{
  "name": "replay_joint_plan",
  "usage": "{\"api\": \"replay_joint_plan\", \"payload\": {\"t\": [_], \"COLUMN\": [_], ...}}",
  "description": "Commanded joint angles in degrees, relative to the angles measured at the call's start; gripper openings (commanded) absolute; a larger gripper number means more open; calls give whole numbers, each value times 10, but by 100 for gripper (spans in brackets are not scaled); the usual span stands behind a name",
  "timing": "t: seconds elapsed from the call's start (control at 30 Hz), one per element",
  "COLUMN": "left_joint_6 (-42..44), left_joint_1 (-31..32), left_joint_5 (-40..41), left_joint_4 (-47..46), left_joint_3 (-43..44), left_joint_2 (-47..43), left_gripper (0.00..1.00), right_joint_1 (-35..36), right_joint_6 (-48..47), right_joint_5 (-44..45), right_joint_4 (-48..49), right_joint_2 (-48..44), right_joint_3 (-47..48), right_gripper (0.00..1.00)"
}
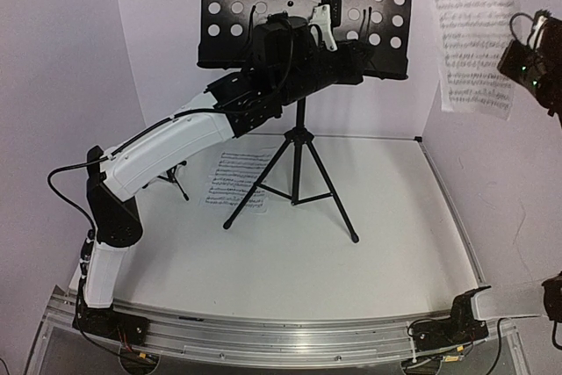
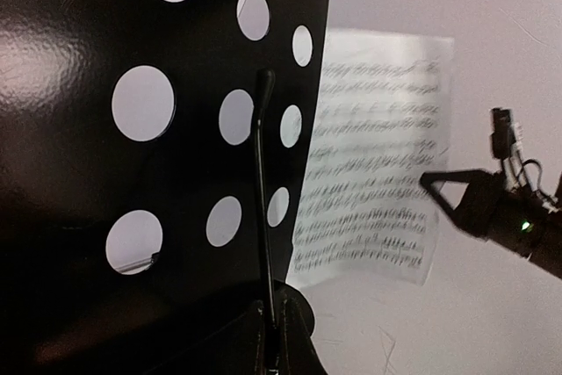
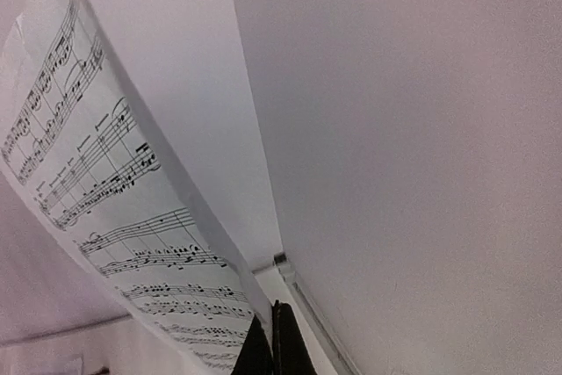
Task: Pack up the instrument practice props
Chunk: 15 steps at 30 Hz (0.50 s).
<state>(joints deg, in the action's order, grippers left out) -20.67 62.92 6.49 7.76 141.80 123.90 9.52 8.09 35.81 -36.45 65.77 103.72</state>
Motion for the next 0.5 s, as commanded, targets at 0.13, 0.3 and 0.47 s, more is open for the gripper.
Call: {"api": "replay_joint_plan", "payload": {"t": [0.13,0.3,0.47], "left_joint_6": [48,71,104], "left_joint_1": [-3,-3,-2], "left_joint_5": [14,12,-18], "left_joint_4": [-1,-5,-13], "left_joint_3": [-30,-51,-90], "left_joint_2": [-44,-69,-100], "left_gripper": [36,49,59], "right_joint_1": [0,-1,0], "right_joint_6": [140,197,198], "right_joint_5": [-188,-299,-447], "right_joint_4": [-245,-365,-467], "right_joint_2": [-18,-14,12], "right_joint_3": [-46,-32,-48], "right_gripper": [0,0,0]}}
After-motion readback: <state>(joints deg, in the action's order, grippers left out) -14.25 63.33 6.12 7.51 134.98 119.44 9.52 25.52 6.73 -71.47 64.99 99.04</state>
